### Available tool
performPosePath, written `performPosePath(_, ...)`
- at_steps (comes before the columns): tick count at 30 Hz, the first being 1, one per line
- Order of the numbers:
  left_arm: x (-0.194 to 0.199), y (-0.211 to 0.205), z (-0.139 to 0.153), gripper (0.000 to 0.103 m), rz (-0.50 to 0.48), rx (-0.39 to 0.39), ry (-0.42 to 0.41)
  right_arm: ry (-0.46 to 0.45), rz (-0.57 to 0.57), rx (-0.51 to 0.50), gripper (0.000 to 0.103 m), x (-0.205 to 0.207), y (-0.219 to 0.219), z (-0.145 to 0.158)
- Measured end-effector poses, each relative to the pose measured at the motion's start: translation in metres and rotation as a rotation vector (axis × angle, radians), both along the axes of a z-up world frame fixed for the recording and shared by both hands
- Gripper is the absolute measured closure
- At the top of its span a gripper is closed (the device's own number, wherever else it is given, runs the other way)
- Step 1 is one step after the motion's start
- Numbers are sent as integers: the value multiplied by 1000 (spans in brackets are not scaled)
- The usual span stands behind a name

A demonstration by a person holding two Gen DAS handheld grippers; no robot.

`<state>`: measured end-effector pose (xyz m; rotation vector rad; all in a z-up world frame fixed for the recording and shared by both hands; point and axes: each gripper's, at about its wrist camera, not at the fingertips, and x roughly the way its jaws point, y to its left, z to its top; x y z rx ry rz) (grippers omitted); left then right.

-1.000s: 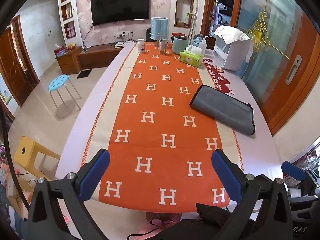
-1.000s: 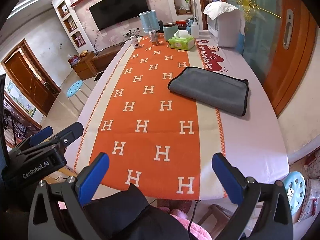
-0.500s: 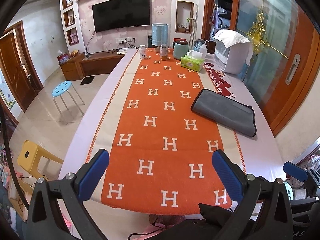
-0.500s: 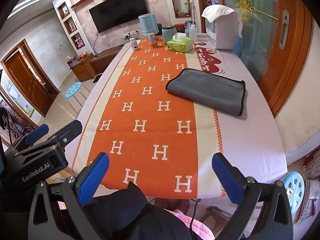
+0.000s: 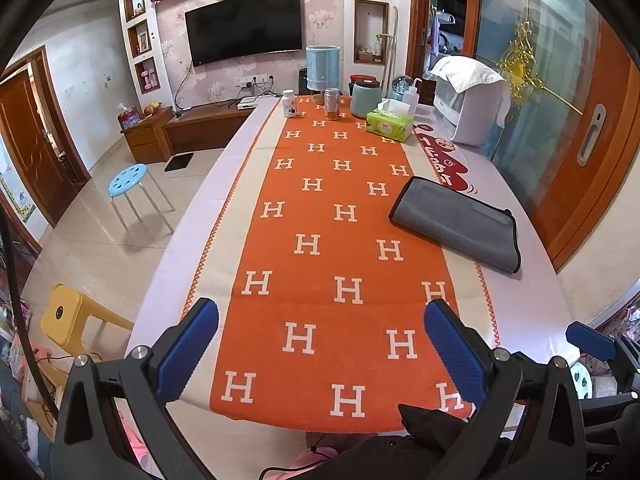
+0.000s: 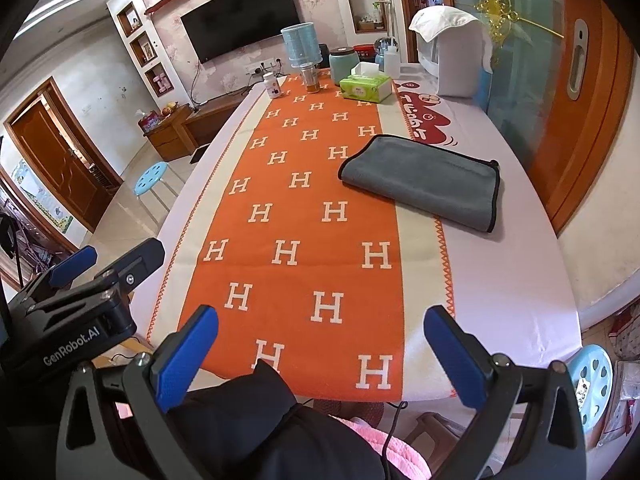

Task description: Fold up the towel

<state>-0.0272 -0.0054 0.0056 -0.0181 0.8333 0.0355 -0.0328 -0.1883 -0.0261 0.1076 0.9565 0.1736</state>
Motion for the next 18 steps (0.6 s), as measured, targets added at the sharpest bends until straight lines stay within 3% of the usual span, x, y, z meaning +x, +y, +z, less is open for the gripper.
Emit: performPosePath(18, 1, 0, -1, 1, 0, 0, 2, 7, -1, 0, 0, 6, 0, -5)
